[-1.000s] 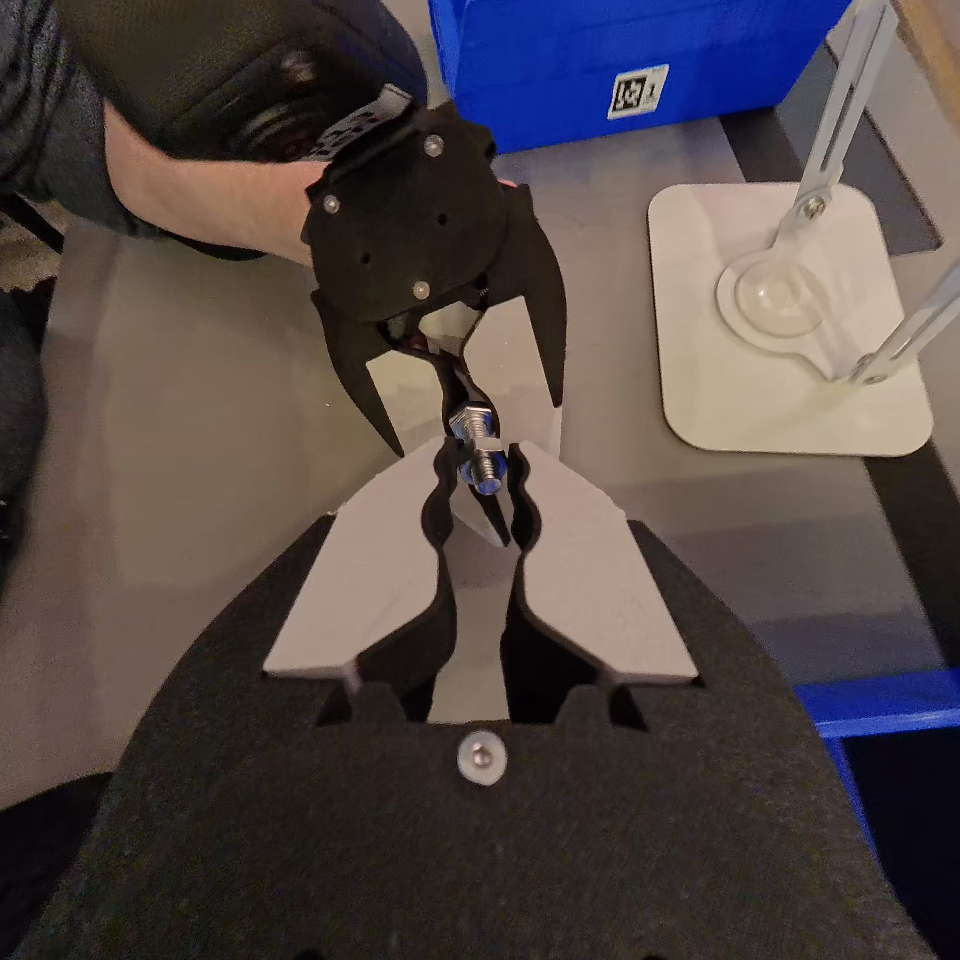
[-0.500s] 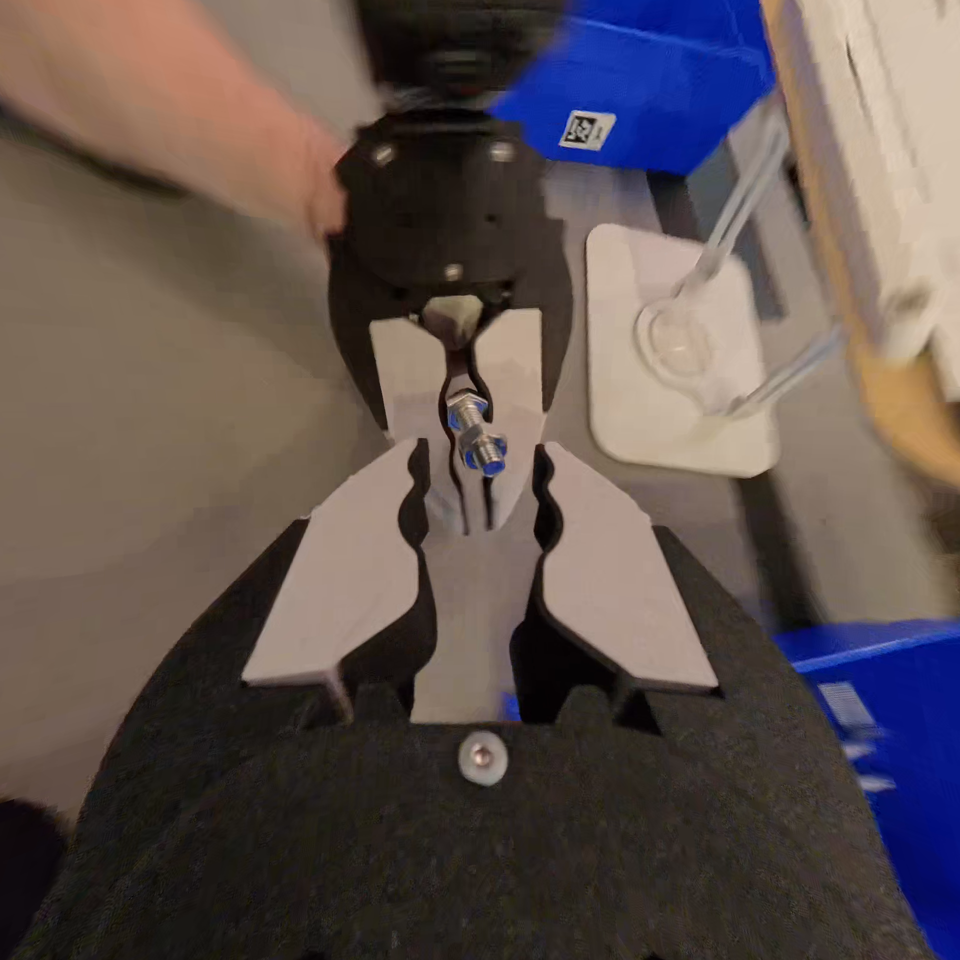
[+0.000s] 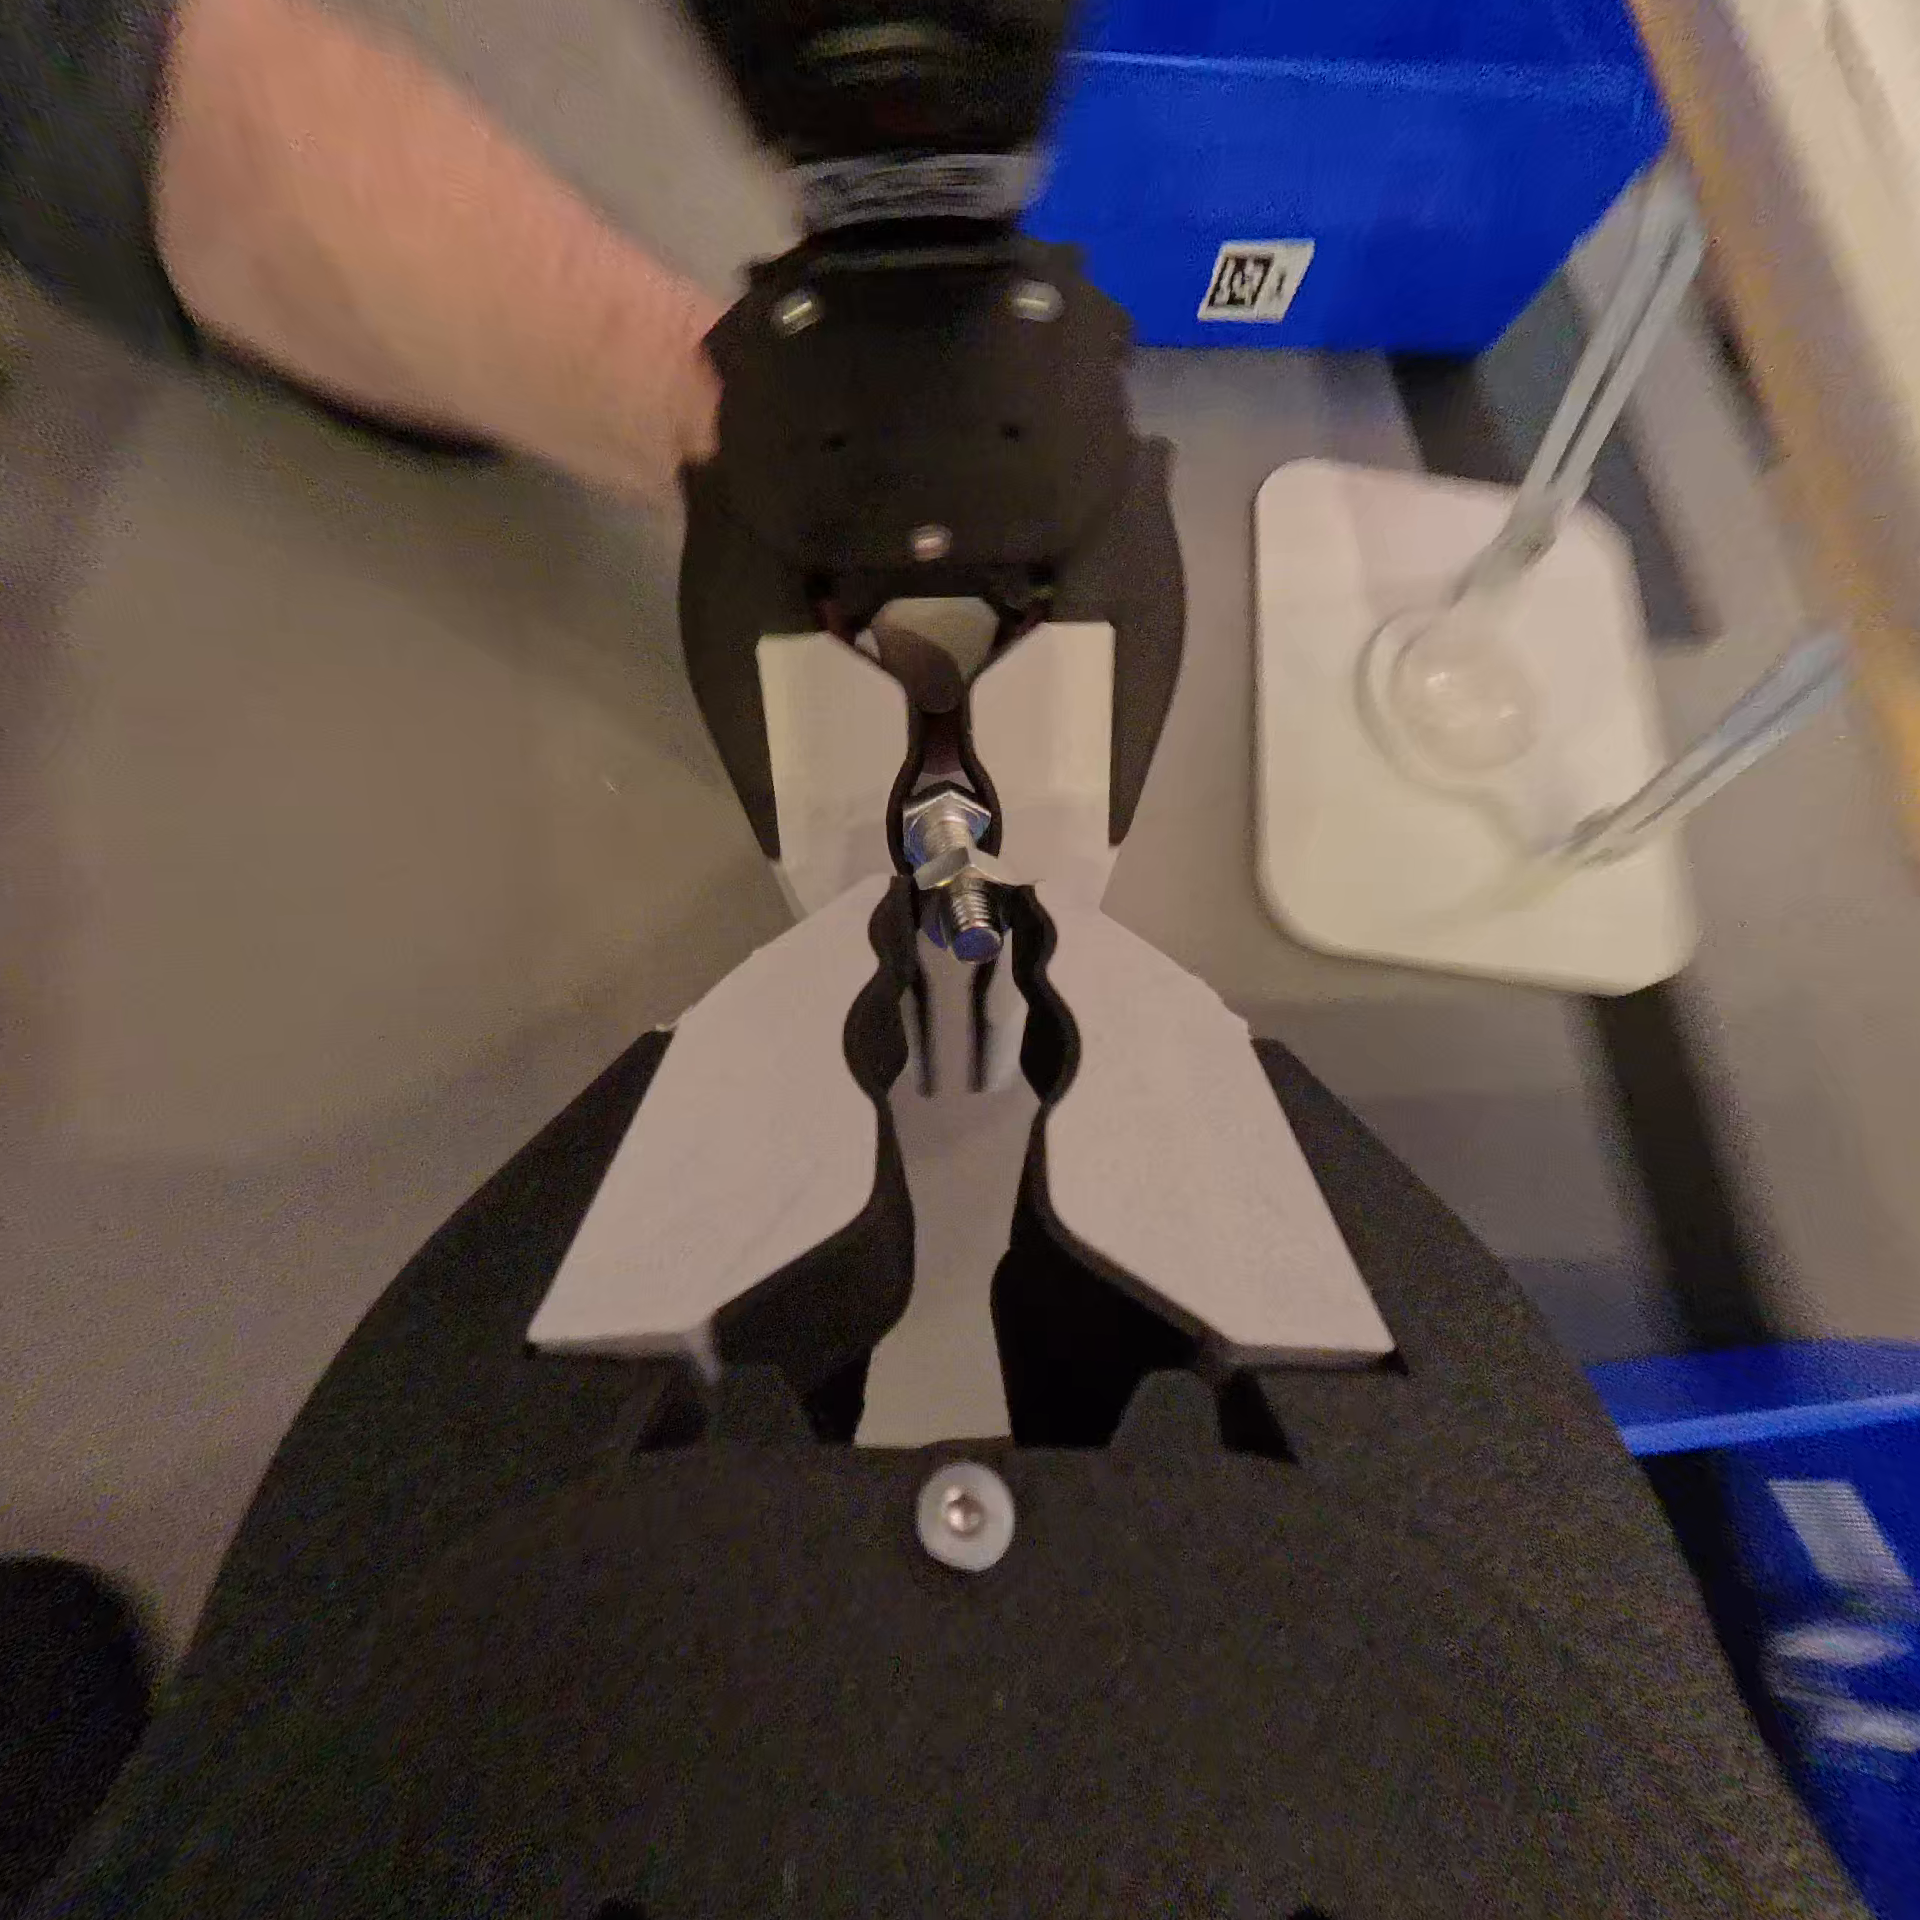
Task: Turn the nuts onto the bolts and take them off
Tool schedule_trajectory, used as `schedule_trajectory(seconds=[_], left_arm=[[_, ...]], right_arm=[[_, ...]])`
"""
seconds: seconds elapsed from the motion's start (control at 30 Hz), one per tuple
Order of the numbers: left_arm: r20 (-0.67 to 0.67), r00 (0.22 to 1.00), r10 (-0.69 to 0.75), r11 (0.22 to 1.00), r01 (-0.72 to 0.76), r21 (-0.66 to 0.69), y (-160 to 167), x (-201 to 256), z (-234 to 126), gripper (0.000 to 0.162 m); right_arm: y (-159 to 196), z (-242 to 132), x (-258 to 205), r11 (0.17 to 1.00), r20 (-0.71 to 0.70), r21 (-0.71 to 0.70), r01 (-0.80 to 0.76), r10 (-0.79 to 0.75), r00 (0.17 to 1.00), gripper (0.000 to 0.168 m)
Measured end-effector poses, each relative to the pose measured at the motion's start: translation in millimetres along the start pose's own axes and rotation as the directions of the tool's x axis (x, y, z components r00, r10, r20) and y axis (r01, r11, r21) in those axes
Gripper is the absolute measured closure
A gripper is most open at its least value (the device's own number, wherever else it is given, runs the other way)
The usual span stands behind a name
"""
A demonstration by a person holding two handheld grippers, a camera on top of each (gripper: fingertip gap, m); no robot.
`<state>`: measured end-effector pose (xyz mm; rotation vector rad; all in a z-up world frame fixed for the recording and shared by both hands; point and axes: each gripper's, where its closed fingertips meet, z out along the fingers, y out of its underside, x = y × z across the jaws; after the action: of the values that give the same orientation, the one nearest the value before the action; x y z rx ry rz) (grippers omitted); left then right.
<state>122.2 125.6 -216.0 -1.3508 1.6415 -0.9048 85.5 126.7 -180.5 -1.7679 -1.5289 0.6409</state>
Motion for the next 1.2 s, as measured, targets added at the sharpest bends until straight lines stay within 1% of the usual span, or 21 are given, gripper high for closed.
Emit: schedule_trajectory(seconds=[0.03,0.1,0.13,0.17,0.2,0.27,0.33,0.37,0.43,0.53,0.67,0.8,0.87,0.9,0.93,0.97,1.03,1.07,1.1,1.17,1.2], left_arm=[[-0.062,0.997,-0.043,0.999,0.044,0.024,-3,6,-1,0.152],[-0.217,0.968,-0.127,0.988,0.142,0.057,-8,20,-3,0.152],[-0.263,0.953,-0.151,0.984,0.171,0.058,-8,25,-3,0.152],[-0.286,0.945,-0.159,0.981,0.185,0.064,-8,28,-3,0.152],[-0.291,0.943,-0.159,0.980,0.188,0.073,-9,28,-3,0.152],[-0.228,0.964,-0.139,0.984,0.160,0.074,-9,19,-4,0.152],[-0.141,0.986,-0.087,0.994,0.096,0.059,-6,10,-5,0.152],[-0.100,0.993,-0.059,0.997,0.064,0.048,-4,6,-6,0.152],[0.000,1.000,-0.004,1.000,0.004,0.030,-4,-3,-5,0.152],[0.109,0.991,0.082,0.997,-0.081,-0.021,-3,-10,-3,0.152],[0.168,0.977,0.135,0.990,-0.125,-0.070,0,-13,-1,0.152],[0.118,0.990,0.082,0.996,-0.079,-0.034,-3,-9,-1,0.152],[-0.040,0.999,-0.032,0.999,0.033,0.013,-6,5,-1,0.152],[-0.124,0.988,-0.090,0.995,0.094,0.028,-8,12,-1,0.152],[-0.184,0.974,-0.129,0.989,0.139,0.042,-9,17,-1,0.152],[-0.286,0.939,-0.188,0.978,0.206,0.032,-10,27,-2,0.152],[-0.371,0.897,-0.242,0.957,0.283,0.060,-13,32,-4,0.152],[-0.396,0.884,-0.250,0.953,0.296,0.059,-13,34,-5,0.152],[-0.391,0.889,-0.237,0.957,0.283,0.062,-13,34,-6,0.152],[-0.329,0.921,-0.209,0.967,0.244,0.069,-12,27,-6,0.152],[-0.285,0.941,-0.183,0.974,0.213,0.077,-12,22,-7,0.152]], right_arm=[[0,-1,0,0.982,-0.060,-0.039,0.185,-0.187,0.981,0.150],[-1,-2,0,0.795,-0.147,-0.196,0.575,-0.603,0.784,0.150],[-1,-2,-1,0.687,-0.141,-0.276,0.672,-0.721,0.679,0.150],[-2,-2,-2,0.636,-0.124,-0.317,0.704,-0.763,0.634,0.150],[-3,-3,-2,0.647,-0.122,-0.316,0.694,-0.753,0.647,0.150],[-12,-6,1,0.793,-0.174,-0.216,0.570,-0.606,0.776,0.128],[-14,-10,2,0.947,-0.128,-0.099,0.306,-0.317,0.940,0.123],[-14,-11,1,0.988,-0.080,-0.054,0.142,-0.146,0.986,0.124],[-11,-10,2,0.987,0.008,0.005,-0.161,0.161,0.987,0.126],[-3,-6,3,0.895,0.112,0.040,-0.444,0.437,0.892,0.136],[-1,-5,0,0.860,0.176,0.060,-0.507,0.491,0.853,0.151],[-4,-6,-1,0.945,0.105,0.060,-0.322,0.315,0.943,0.151],[-3,-6,-3,0.999,0.018,0.013,-0.038,0.038,0.999,0.151],[-2,-7,-4,0.987,-0.042,-0.044,0.155,-0.157,0.987,0.151],[0,-7,-4,0.925,-0.089,-0.126,0.358,-0.370,0.925,0.151],[1,-7,-4,0.814,-0.106,-0.214,0.539,-0.568,0.816,0.151],[-1,-7,-2,0.625,-0.115,-0.344,0.701,-0.769,0.629,0.151],[-1,-6,-2,0.606,-0.108,-0.358,0.711,-0.783,0.613,0.151],[-3,-6,-3,0.648,-0.114,-0.336,0.683,-0.748,0.654,0.150],[-12,-8,-4,0.831,-0.151,-0.196,0.520,-0.550,0.822,0.128],[-15,-10,-3,0.914,-0.135,-0.122,0.386,-0.401,0.906,0.128]])
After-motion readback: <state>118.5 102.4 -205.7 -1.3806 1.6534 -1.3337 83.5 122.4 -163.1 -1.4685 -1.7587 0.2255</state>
